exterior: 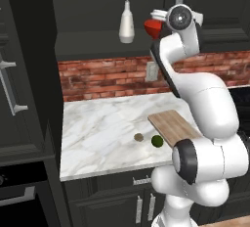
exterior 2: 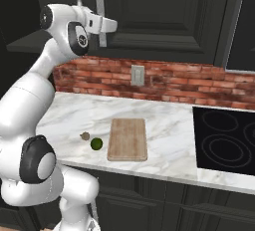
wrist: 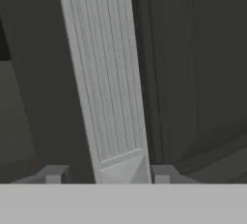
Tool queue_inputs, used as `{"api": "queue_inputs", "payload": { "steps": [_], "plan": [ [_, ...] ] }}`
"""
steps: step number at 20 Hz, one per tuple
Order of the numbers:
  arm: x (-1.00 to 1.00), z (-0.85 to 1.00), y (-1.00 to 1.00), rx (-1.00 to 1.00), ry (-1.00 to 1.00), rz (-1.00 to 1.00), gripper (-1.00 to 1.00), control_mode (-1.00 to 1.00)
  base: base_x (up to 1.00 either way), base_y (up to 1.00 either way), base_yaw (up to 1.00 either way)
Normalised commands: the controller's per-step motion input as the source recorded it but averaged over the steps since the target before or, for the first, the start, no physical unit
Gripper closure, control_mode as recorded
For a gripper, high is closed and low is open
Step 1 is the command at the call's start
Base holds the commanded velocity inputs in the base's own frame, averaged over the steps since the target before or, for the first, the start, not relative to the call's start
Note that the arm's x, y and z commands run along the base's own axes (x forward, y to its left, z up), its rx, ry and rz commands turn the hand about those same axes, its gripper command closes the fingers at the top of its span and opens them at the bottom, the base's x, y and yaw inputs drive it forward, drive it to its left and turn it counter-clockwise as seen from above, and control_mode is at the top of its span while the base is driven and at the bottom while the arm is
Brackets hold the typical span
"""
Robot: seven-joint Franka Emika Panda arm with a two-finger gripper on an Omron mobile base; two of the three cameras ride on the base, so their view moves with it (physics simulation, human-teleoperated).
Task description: Open the cabinet. Place the bowl and condiment on the counter. Then place the lime and garlic on the cutting board.
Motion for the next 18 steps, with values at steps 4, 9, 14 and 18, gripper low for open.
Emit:
{"api": "queue_inputs", "payload": {
  "steps": [4,9,14,18],
  "plan": [
    [0.59,-0.07,-0.97,0.01,0.01,-0.23,1.0,-1.0,0.0,0.0,0.0],
    [0.52,0.02,-1.0,0.14,0.08,-0.13,1.0,-1.0,0.0,0.0,0.0],
    [0.27,0.03,-1.0,0.22,0.09,-0.02,1.0,-1.0,0.0,0.0,0.0],
    [0.02,0.01,-1.0,0.21,0.08,0.0,1.0,-1.0,0.0,0.0,0.0]
  ]
}}
